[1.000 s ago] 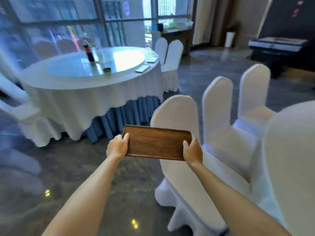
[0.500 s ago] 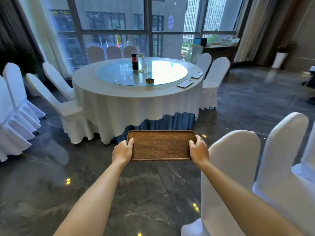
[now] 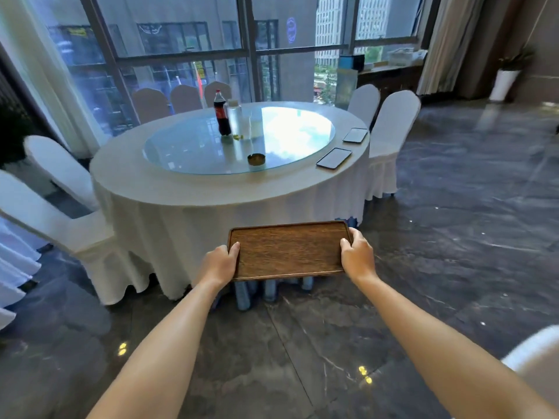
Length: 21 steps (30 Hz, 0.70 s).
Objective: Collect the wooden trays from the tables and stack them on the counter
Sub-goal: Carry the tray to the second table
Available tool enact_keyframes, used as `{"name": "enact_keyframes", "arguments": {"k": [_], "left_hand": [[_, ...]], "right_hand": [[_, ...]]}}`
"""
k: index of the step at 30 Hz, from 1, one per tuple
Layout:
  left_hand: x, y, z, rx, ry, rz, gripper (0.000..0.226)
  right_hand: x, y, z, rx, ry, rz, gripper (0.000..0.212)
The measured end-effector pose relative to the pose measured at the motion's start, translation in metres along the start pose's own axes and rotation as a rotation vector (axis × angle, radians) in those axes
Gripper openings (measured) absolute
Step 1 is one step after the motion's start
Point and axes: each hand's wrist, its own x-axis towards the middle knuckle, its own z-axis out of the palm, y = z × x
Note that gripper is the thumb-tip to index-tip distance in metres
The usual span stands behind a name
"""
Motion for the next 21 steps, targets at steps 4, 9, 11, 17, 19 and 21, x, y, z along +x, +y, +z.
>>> {"name": "enact_keyframes", "arguments": {"k": [4, 9, 11, 17, 19, 21], "left_hand": [[0.087, 0.037, 0.027, 0.026, -0.067, 0.057, 0.046], [0.191, 0.088, 0.075, 0.062, -0.157, 0.127, 0.046], [0.235, 0.110, 0.099, 0.083, -0.172, 0.154, 0.050], [0.378, 0.184, 0.171, 0.088, -0.202, 0.235, 0.055], [0.424, 0.210, 0.188, 0.085, -0.197, 0.234, 0.055], [0.465, 0.233, 0.203, 0.076, -0.202, 0.221, 0.054]], "right_hand": [[0.084, 0.006, 0.004, -0.034, 0.054, 0.041, 0.040], [0.183, 0.037, 0.010, -0.072, 0.116, 0.126, 0.041], [0.228, 0.050, 0.012, -0.083, 0.147, 0.149, 0.041], [0.384, 0.073, 0.015, -0.104, 0.221, 0.179, 0.041], [0.435, 0.073, 0.014, -0.116, 0.225, 0.193, 0.041], [0.480, 0.073, 0.013, -0.128, 0.226, 0.198, 0.041]]}}
